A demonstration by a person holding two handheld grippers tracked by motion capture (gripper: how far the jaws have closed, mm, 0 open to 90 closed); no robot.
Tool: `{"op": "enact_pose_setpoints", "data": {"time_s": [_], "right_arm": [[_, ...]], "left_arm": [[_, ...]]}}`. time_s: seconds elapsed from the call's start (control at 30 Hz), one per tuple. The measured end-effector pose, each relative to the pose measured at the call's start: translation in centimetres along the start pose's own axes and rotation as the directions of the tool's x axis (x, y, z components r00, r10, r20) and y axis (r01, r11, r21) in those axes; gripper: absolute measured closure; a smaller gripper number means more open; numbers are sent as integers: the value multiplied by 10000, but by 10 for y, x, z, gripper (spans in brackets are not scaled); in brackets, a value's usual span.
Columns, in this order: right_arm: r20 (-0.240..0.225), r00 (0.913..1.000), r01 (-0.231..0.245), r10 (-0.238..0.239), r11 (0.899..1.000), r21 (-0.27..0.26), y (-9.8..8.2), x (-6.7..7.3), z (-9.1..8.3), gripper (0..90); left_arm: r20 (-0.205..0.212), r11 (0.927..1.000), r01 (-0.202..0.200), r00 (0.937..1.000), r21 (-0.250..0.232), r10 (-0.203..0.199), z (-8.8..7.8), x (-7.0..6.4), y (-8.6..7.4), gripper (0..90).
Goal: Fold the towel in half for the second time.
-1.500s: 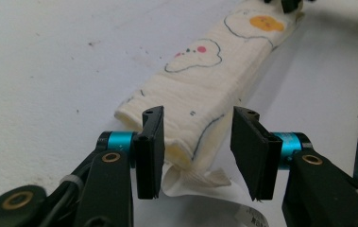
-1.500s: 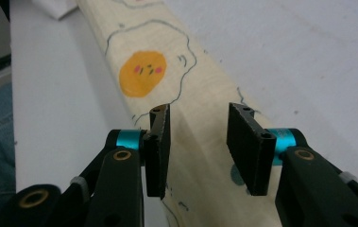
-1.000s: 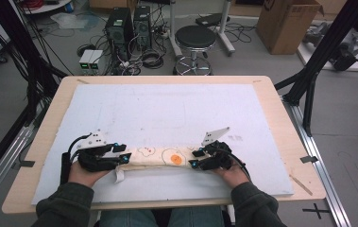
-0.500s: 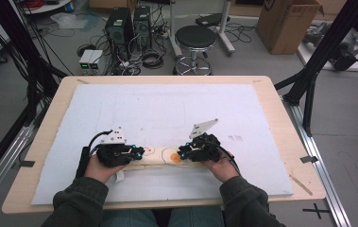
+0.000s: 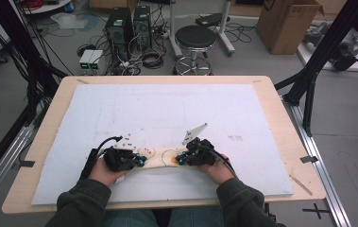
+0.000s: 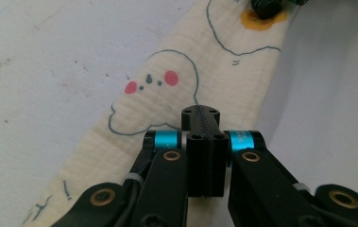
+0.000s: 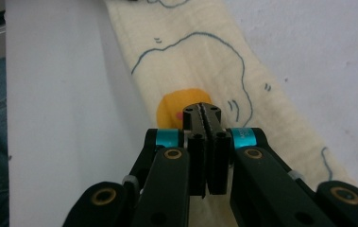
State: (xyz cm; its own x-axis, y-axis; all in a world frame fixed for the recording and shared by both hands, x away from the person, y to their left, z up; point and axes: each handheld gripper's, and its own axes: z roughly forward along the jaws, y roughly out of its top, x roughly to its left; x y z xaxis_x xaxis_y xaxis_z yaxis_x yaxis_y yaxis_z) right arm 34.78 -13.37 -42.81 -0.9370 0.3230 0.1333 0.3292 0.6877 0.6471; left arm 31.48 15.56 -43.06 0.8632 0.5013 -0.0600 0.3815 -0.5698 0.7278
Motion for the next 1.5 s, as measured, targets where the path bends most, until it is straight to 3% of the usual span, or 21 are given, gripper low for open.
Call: {"op": "enact_pose_setpoints", "data": {"time_s": [0.33, 0.8, 1.07, 1.2, 1.37, 1.5], "right_arm": [[-158, 9986, -513, 509, 9984, -241, -23, -7, -21, 878], [164, 9926, -1191, 1205, 9907, -657, -63, -19, -51, 868], [223, 9923, -1201, 1217, 9907, -641, -64, -17, -49, 868], [223, 9924, -1190, 1208, 9906, -681, -64, -17, -48, 869], [251, 9920, -1215, 1234, 9904, -665, -64, -17, -48, 869], [274, 9922, -1193, 1215, 9904, -700, -64, -17, -47, 869]], "left_arm": [[-78, 9999, -15, 10000, 150, 16, 2, 0, -2, 892], [-55, 9999, -64, 10000, 155, 65, 2, 1, -3, 892], [-126, 10000, 55, 9999, -52, -55, -9, 2, -7, 836], [-166, 9991, 300, 9994, -306, -306, -22, 4, -19, 815], [-265, 9980, 562, 9980, -295, -570, -33, 9, -34, 808], [-304, 9984, 493, 9983, -266, -501, -35, 9, -37, 807]]}}
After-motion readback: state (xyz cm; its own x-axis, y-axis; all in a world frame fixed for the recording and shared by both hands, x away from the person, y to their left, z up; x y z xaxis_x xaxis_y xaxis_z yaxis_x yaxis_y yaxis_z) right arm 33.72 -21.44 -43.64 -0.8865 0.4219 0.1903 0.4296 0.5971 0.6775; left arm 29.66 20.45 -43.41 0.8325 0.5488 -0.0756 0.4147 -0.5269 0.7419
